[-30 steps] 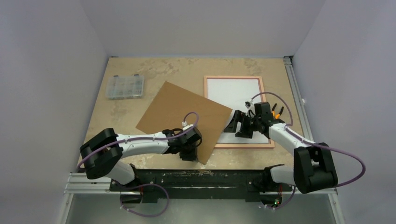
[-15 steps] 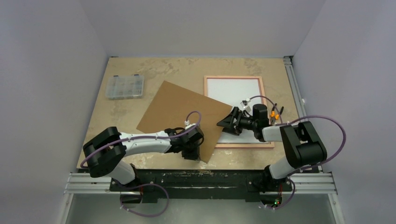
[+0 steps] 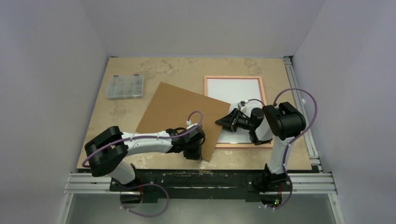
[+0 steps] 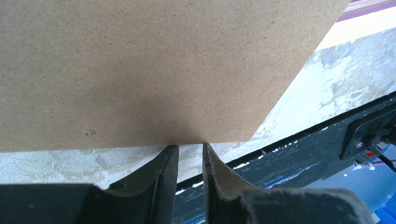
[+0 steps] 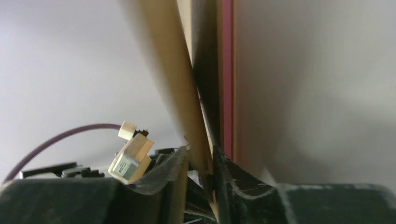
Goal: Put the photo into the frame
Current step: Pick up the photo frame item from the photo frame.
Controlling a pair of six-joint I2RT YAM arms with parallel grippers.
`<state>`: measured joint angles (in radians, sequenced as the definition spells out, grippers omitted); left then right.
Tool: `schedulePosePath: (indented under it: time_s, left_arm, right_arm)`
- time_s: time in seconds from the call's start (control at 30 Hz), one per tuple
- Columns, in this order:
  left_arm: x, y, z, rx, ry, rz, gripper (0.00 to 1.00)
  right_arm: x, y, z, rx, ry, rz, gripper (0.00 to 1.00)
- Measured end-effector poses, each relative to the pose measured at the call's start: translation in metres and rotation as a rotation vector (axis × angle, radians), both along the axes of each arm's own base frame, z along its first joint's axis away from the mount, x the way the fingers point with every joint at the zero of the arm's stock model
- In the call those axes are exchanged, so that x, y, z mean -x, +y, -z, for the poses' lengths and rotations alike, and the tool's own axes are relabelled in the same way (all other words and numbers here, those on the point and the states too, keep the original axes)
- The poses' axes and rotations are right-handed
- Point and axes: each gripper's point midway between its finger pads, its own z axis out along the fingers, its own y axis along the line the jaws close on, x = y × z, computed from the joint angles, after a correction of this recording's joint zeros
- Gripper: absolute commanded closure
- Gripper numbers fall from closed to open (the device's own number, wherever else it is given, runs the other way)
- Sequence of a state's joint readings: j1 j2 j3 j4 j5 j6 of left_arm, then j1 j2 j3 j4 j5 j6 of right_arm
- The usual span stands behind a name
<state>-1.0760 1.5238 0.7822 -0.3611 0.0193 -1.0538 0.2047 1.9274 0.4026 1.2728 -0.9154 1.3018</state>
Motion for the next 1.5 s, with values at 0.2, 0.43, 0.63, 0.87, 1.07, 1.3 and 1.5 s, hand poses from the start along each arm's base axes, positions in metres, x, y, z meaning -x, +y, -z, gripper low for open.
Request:
schedulePosePath:
  time_s: [0.2,0.43,0.63,0.87,1.07,1.3,1.5]
  left_arm:
    - [0.0,0.0,0.0,0.0,0.0,0.001,0.75]
    - [0.007,0.001,-0.001,-0.008,0.011,0.017,0.69]
    - [0.004,0.005,-0.016,0.014,-0.025,0.006,0.33]
    - [-0.007,0.002,-0.066,0.153,-0.142,-0.024,0.21]
    - [-0.01,0.006,-0.11,0.287,-0.232,-0.043,0.21]
    - [-0.013,0.021,-0.137,0.351,-0.31,-0.083,0.21]
    - [-0.012,0.029,-0.128,0.318,-0.301,-0.098,0.22]
  right_arm:
    - [0.001,0.005,0.01,-0.054,0.068,0.007,1.0]
    - [-0.003,0.006,-0.013,-0.047,-0.058,0.003,1.0]
    - [-0.004,0.005,-0.052,0.035,-0.203,-0.013,1.0]
    - [-0.009,-0.004,-0.106,0.247,-0.344,0.005,1.0]
    - [-0.012,-0.017,-0.158,0.38,-0.451,0.043,1.0]
    - [-0.021,-0.043,-0.224,0.55,-0.564,0.162,1.0]
    - [-0.026,-0.077,-0.283,0.73,-0.691,0.296,1.0]
